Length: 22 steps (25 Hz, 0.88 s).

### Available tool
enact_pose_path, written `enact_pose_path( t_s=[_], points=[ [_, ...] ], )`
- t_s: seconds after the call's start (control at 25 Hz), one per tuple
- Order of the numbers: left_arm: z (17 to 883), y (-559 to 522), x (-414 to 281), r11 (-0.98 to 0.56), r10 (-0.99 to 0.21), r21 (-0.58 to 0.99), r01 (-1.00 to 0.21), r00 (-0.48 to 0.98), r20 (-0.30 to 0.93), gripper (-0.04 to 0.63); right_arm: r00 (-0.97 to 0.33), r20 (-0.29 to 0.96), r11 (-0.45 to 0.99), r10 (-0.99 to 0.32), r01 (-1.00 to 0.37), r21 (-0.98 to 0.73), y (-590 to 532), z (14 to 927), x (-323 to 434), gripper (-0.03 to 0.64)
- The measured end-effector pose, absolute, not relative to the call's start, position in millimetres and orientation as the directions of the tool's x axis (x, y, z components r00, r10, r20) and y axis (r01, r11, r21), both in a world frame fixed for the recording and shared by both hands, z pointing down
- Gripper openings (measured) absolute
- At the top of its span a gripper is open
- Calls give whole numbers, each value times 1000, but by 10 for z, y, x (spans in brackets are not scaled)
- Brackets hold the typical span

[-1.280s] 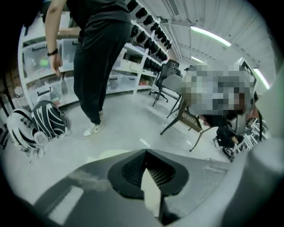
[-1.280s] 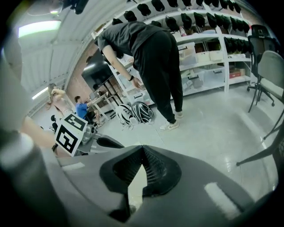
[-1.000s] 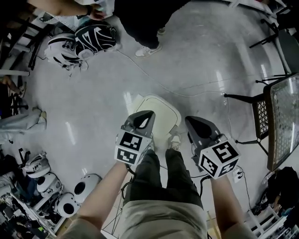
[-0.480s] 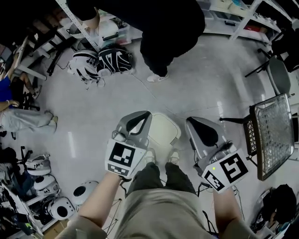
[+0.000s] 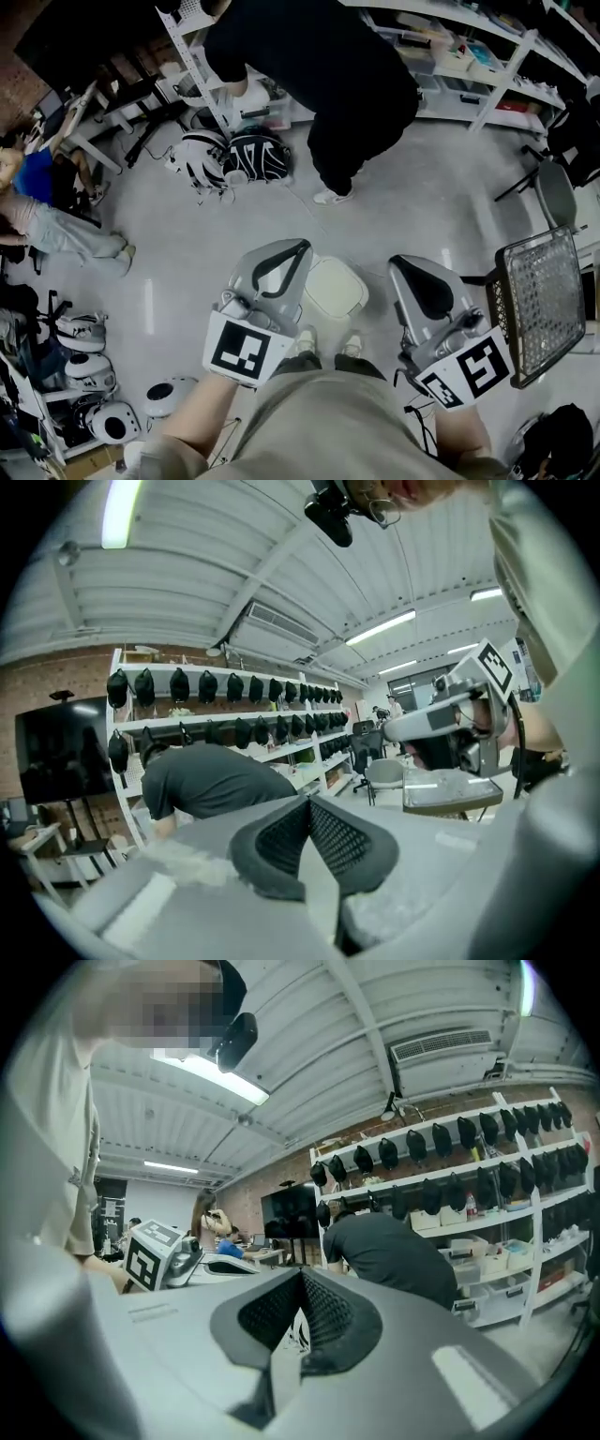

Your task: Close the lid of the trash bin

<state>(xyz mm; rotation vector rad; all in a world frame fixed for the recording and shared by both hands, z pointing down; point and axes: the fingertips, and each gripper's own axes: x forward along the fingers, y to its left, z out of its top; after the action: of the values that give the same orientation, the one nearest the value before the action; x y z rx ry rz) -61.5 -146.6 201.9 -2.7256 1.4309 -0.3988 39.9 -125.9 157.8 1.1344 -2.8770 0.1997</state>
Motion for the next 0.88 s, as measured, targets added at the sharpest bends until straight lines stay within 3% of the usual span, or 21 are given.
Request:
enact_pose_path(
  t_s=[0.88],
  points=[
    [1594, -1306, -807, -507, -860, -165, -846, 484, 160, 2, -768, 76, 767, -636, -640, -45, -1160, 1273, 313, 3]
  ],
)
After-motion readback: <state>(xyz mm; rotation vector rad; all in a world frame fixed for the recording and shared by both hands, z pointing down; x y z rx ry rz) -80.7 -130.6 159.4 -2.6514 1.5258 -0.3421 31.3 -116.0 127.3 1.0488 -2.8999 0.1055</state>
